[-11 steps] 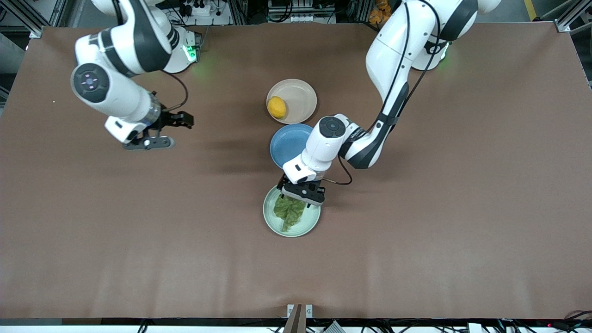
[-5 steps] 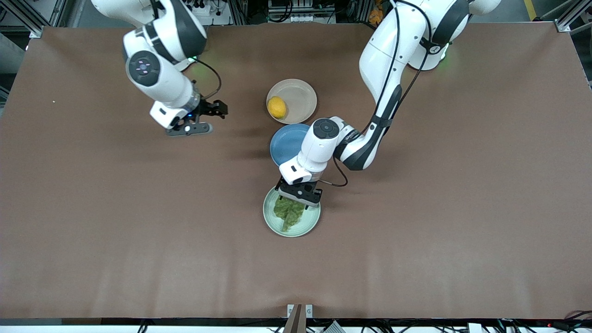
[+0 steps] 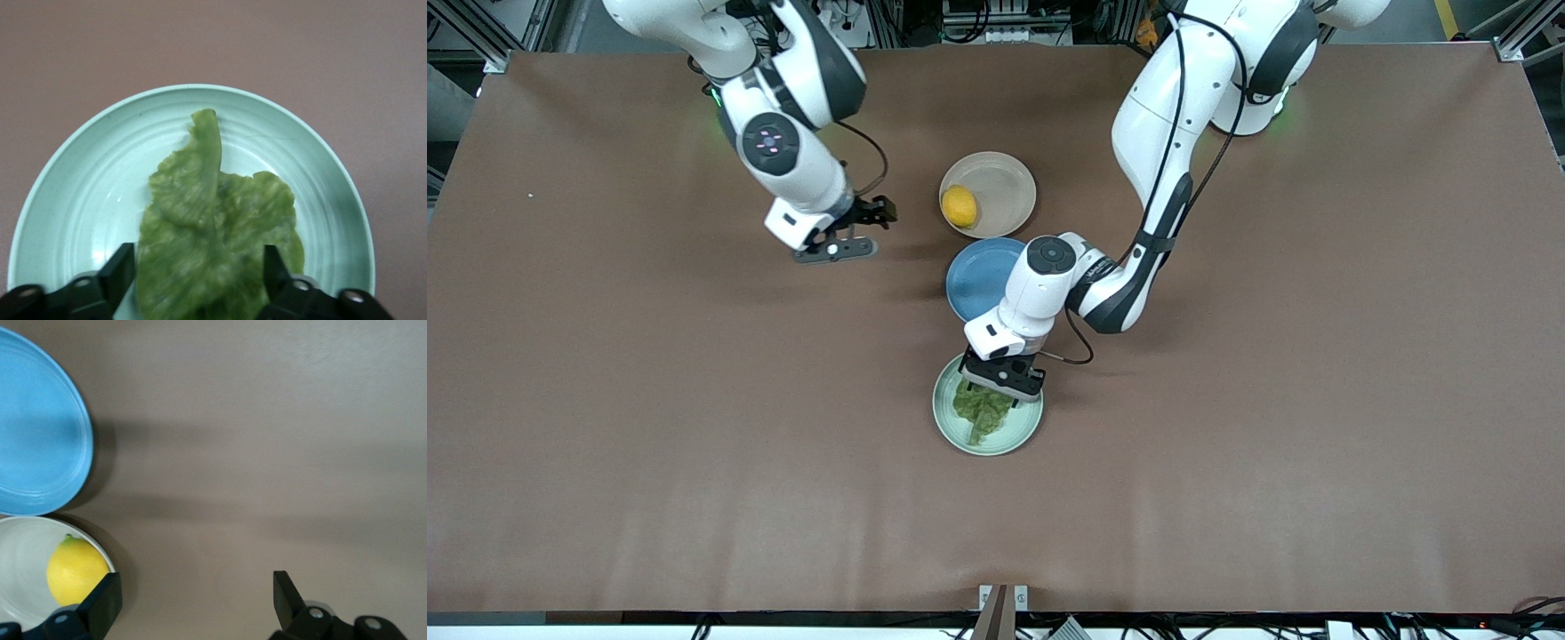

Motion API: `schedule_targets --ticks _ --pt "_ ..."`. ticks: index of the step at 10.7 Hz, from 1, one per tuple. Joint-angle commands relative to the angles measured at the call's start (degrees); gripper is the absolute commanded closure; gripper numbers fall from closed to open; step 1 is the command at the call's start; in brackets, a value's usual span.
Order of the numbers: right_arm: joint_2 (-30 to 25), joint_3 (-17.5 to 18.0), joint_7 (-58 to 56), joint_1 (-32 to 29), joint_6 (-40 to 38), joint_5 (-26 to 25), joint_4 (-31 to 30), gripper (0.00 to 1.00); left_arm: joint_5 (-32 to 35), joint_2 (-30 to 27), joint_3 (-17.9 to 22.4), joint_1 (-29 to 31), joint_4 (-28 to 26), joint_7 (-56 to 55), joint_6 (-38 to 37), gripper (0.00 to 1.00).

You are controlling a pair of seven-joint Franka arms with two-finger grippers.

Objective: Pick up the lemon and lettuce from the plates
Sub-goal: 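Grasp the lettuce with the left gripper and lift it off the plate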

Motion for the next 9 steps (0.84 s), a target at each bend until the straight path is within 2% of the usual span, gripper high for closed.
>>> schedule_targets --ticks 1,2,3,5,9 --pt "4.7 -0.4 8.8 6.7 6.8 1.1 0.7 0.0 1.1 1.9 1.1 -0.9 2.0 -0.2 0.6 0.75" --pt "6.6 -0.5 12.1 8.9 9.2 1.1 1.3 0.0 1.1 2.4 1.1 -0.9 2.0 -0.2 0.6 0.92" --pt "9.2 -0.4 16.5 10.9 10.5 1.1 3.3 0.0 1.2 2.5 1.1 -0.9 1.9 -0.3 0.6 1.0" --pt "13.2 -0.5 20.4 13.8 10.9 1.0 6.3 0.0 1.3 2.0 1.1 -0.8 1.5 -0.2 0.5 1.0" --pt "16.5 -0.4 24.7 16.8 14.4 1.2 6.6 0.0 1.5 0.0 2.9 0.1 0.2 0.5 -0.6 1.0"
